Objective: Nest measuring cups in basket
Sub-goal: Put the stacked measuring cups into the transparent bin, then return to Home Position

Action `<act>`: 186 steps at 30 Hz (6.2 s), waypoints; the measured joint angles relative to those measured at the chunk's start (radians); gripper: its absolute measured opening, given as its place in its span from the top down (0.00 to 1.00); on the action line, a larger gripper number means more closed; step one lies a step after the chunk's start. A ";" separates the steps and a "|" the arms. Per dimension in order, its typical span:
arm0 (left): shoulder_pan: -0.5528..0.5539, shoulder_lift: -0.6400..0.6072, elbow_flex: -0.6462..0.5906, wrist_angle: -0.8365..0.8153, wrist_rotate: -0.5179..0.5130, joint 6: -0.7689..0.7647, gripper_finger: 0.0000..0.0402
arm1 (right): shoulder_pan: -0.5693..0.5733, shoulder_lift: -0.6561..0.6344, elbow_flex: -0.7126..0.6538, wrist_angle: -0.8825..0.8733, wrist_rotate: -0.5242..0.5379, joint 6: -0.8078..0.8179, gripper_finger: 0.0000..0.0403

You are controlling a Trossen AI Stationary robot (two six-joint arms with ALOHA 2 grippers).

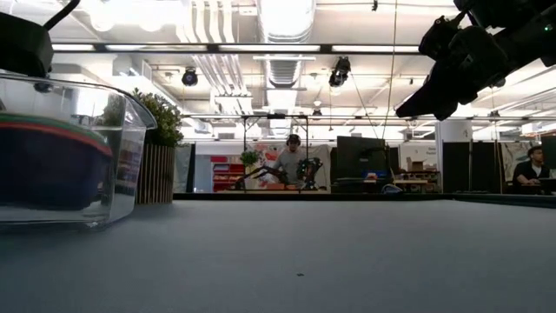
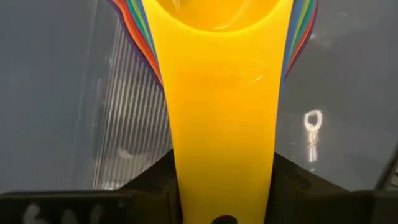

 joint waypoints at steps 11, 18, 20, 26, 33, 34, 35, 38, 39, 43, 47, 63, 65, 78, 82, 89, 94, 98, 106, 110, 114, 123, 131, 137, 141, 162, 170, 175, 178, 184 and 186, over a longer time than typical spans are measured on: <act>0.001 0.006 0.084 -0.105 0.025 -0.090 0.21 | 0.000 0.000 0.000 0.000 0.000 0.000 0.98; -0.012 0.004 0.388 -0.383 -0.257 0.020 0.30 | 0.000 0.000 0.000 0.002 -0.001 0.000 0.98; -0.012 0.004 0.466 -0.447 -0.387 0.079 0.34 | 0.000 0.000 0.000 0.008 -0.001 0.000 0.98; -0.010 0.003 0.569 -0.495 -0.719 0.283 0.46 | 0.000 0.000 0.000 0.007 -0.001 0.000 0.98; 0.002 -0.096 0.405 -0.231 -0.852 0.476 0.70 | 0.000 0.000 -0.039 0.144 -0.039 -0.036 0.98; 0.014 -0.124 0.361 -0.143 -0.832 0.527 0.75 | 0.000 0.000 -0.055 0.196 -0.063 -0.052 0.98; 0.028 -0.157 0.315 -0.044 -0.804 0.582 0.80 | 0.000 0.000 -0.070 0.245 -0.083 -0.062 0.98; 0.089 -0.266 0.168 0.289 -0.695 0.800 0.95 | 0.000 0.000 -0.111 0.378 -0.110 -0.087 0.98; 0.116 -0.302 0.120 0.409 -0.652 0.885 0.98 | 0.000 0.000 -0.121 0.408 -0.110 -0.097 0.98; 0.270 -0.455 -0.060 0.680 -0.488 1.103 0.97 | 0.000 0.000 -0.134 0.449 -0.108 -0.113 0.98; 0.480 -0.595 -0.223 0.652 -0.378 1.070 1.00 | 0.000 0.000 -0.135 0.443 -0.108 -0.113 0.98; 0.844 -0.819 -0.595 0.965 0.046 1.197 1.00 | -0.002 -0.054 -0.137 0.424 -0.116 -0.227 0.98; 0.844 -0.845 -0.595 0.963 0.066 1.199 1.00 | -0.003 -0.109 -0.138 0.401 -0.116 -0.246 0.98; 0.844 -1.112 -0.647 0.859 0.076 1.235 1.00 | -0.003 -0.634 -0.270 0.187 -0.116 -0.243 0.98; 0.844 -1.178 -0.647 0.814 0.076 1.238 1.00 | -0.003 -0.738 -0.317 0.177 -0.117 -0.254 0.98; 0.844 -1.195 -0.647 0.721 0.077 1.247 1.00 | -0.005 -0.728 -0.359 0.147 -0.112 -0.252 0.98; 0.843 -1.195 -0.647 0.714 0.083 1.247 1.00 | -0.006 -0.726 -0.359 0.129 -0.108 -0.253 0.98; 0.843 -1.183 -0.647 0.710 0.085 1.247 1.00 | -0.005 -0.714 -0.359 0.107 -0.039 -0.257 0.98; 0.843 -1.174 -0.647 0.710 0.085 1.239 1.00 | -0.007 -0.697 -0.359 0.074 0.155 -0.158 0.98; 0.843 -1.174 -0.647 0.710 0.085 1.239 1.00 | -0.007 -0.697 -0.359 0.078 0.155 -0.112 0.98; 0.843 -1.174 -0.647 0.710 0.085 1.238 1.00 | -0.007 -0.698 -0.359 0.079 0.155 -0.111 0.98; 0.843 -1.173 -0.647 0.709 0.085 1.238 1.00 | -0.007 -0.698 -0.360 0.080 0.155 -0.112 0.98; 0.843 -1.173 -0.647 0.709 0.085 1.238 1.00 | -0.007 -0.698 -0.360 0.080 0.155 -0.113 0.98; 0.843 -1.173 -0.647 0.709 0.085 1.238 1.00 | -0.007 -0.698 -0.360 0.080 0.155 -0.112 0.98; 0.843 -1.172 -0.647 0.709 0.085 1.238 1.00 | -0.007 -0.698 -0.360 0.080 0.155 -0.112 0.98; 0.843 -1.172 -0.647 0.709 0.085 1.238 1.00 | -0.007 -0.698 -0.360 0.080 0.155 -0.114 0.98; 0.843 -1.172 -0.647 0.709 0.085 1.238 1.00 | -0.007 -0.698 -0.360 0.080 0.155 -0.114 0.98; 0.843 -1.172 -0.647 0.709 0.085 1.238 1.00 | -0.007 -0.698 -0.360 0.080 0.155 -0.114 0.98; 0.843 -1.172 -0.647 0.709 0.085 1.238 1.00 | -0.007 -0.698 -0.360 0.080 0.155 -0.113 0.98; 0.843 -1.172 -0.647 0.709 0.085 1.238 1.00 | -0.007 -0.698 -0.360 0.080 0.155 -0.113 0.98; 0.843 -1.172 -0.647 0.709 0.085 1.238 1.00 | -0.007 -0.698 -0.360 0.080 0.155 -0.113 0.98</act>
